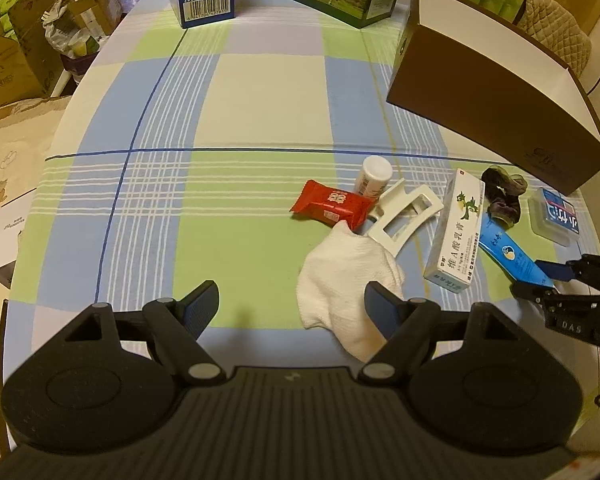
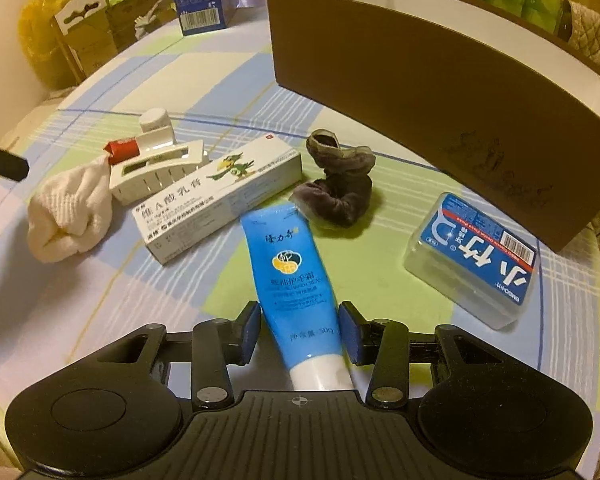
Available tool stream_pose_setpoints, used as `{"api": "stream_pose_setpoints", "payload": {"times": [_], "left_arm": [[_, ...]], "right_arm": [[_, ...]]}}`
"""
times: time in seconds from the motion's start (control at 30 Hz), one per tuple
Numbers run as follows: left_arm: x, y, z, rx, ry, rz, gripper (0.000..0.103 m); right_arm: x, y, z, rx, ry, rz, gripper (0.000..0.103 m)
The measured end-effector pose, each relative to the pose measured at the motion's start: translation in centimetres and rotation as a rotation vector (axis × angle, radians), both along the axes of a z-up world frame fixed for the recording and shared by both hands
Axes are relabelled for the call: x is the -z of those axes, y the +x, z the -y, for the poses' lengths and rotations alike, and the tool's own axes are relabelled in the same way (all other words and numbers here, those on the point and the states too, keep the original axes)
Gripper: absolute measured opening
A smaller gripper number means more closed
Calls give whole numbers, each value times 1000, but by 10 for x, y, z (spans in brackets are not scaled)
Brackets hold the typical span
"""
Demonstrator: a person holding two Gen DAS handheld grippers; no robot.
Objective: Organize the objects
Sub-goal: 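Grasp the blue hand-cream tube with the right tool while the left tool approaches the pill bottle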
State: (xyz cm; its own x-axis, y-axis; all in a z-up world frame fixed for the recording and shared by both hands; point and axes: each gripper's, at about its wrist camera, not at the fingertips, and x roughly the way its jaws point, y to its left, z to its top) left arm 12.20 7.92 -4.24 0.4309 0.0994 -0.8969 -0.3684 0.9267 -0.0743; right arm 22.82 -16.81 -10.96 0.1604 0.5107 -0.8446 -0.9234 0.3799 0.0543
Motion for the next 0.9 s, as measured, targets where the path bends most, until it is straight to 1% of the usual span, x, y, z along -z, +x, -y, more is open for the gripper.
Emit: {"api": "stream_pose_setpoints", "payload": {"times": [0.27, 0.37, 0.43, 0.47, 0.57, 0.6, 0.63, 0.73, 0.9], "left_arm": [[4, 4, 0, 16, -12, 3, 77], [6, 9, 2, 35, -19, 4, 77], [6, 12, 5, 52, -20, 7, 77], [6, 13, 6, 60, -21, 9, 77], [6, 18, 9, 78, -25, 17, 77], [6, 19, 10, 84, -28, 19, 77], [6, 20, 10, 90, -30, 20, 77], [7, 24, 11, 106, -29, 26, 77], [7, 35, 14, 152, -20, 54, 75]], "right_arm": [[-5, -16, 28, 54, -24, -29, 37], [-5, -20, 27, 71, -14, -25, 40], [-4, -20, 24, 76, -8, -24, 44], [-3, -20, 21, 74, -11, -16, 45], [-2, -25, 15, 47, -41, 23, 42], [-3, -25, 15, 48, -42, 23, 39], [-3, -25, 15, 49, -44, 21, 38], [-3, -24, 20, 73, -43, 14, 37], [-12, -18, 33, 145, -29, -23, 37]]}}
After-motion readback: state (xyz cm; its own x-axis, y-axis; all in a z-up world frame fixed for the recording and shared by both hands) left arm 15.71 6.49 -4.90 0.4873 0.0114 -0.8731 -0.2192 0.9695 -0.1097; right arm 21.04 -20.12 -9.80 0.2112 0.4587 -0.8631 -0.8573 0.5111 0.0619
